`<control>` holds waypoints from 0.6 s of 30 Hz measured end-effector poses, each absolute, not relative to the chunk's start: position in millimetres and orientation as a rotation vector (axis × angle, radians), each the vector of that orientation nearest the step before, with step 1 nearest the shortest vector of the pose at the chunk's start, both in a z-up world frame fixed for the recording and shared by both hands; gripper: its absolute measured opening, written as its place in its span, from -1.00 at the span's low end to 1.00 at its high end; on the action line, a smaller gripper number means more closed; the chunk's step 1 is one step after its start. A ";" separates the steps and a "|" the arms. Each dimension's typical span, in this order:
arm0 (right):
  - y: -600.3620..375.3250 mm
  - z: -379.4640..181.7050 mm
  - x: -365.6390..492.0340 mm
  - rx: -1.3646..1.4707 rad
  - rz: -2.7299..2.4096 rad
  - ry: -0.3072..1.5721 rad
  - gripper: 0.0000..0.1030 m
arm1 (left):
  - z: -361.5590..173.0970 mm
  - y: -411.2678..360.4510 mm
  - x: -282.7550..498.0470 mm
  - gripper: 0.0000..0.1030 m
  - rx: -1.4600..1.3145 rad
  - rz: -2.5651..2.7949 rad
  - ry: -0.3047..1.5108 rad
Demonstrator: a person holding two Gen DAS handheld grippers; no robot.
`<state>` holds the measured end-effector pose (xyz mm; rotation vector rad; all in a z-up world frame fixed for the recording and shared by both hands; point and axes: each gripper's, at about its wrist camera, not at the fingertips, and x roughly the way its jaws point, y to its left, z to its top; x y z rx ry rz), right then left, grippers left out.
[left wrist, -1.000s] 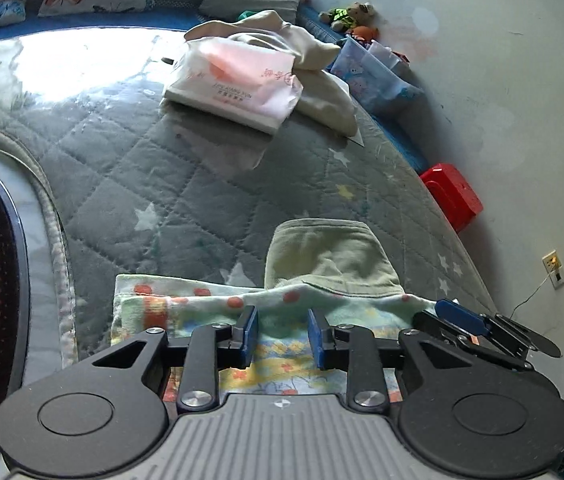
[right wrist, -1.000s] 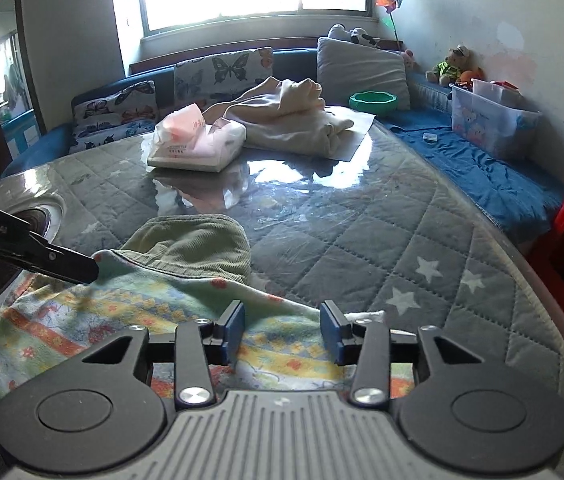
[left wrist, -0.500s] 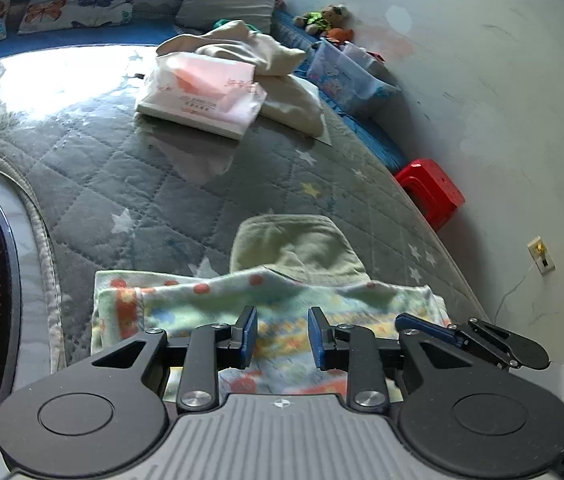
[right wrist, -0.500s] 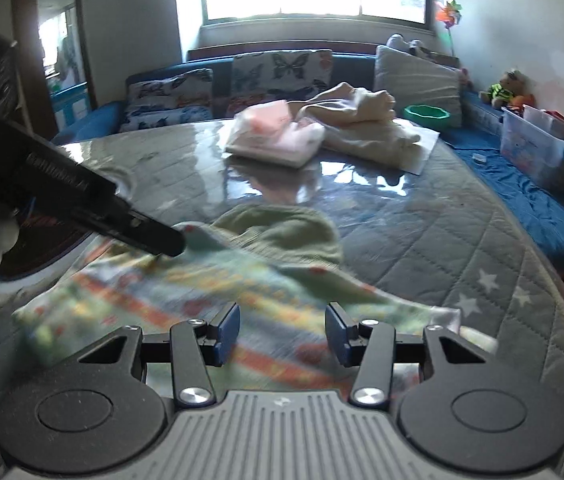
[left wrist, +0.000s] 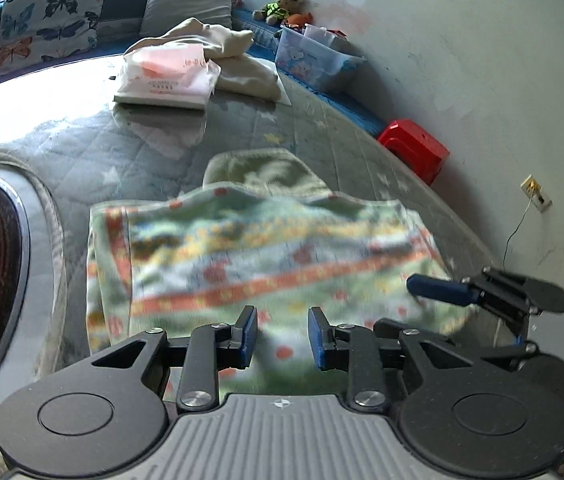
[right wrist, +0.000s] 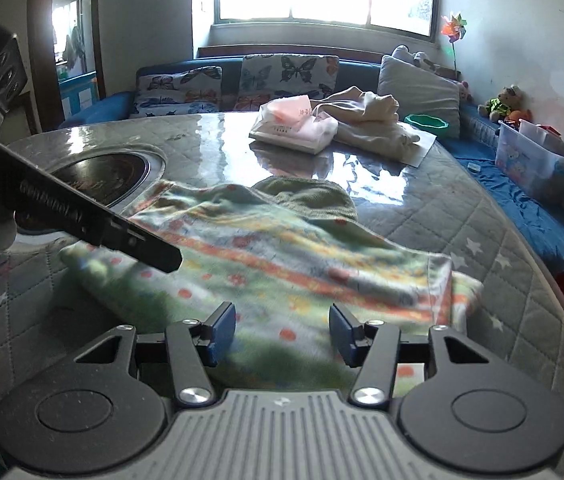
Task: Fold clothes
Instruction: 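Release the folded shirt with both tools and lift them away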
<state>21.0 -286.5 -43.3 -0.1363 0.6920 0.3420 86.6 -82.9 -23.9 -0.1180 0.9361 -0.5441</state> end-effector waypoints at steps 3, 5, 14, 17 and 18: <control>-284.5 -43.3 14.2 -0.138 0.340 0.688 0.03 | -25.5 -86.5 74.5 -0.41 -0.076 -0.538 0.913; -283.3 -42.1 10.4 -0.137 0.339 0.681 0.03 | -24.2 -88.4 67.9 -0.39 -0.054 -0.538 0.897; -273.5 -43.5 7.1 -0.133 0.344 0.676 0.09 | -19.6 -86.4 55.2 -0.29 -0.064 -0.518 0.895; -274.6 -39.0 3.5 -0.112 0.338 0.666 0.13 | -16.9 -86.0 49.3 -0.13 -0.053 -0.509 0.890; -274.1 -38.5 2.2 -0.112 0.336 0.665 0.18 | -16.4 -86.0 47.9 -0.09 -0.053 -0.507 0.892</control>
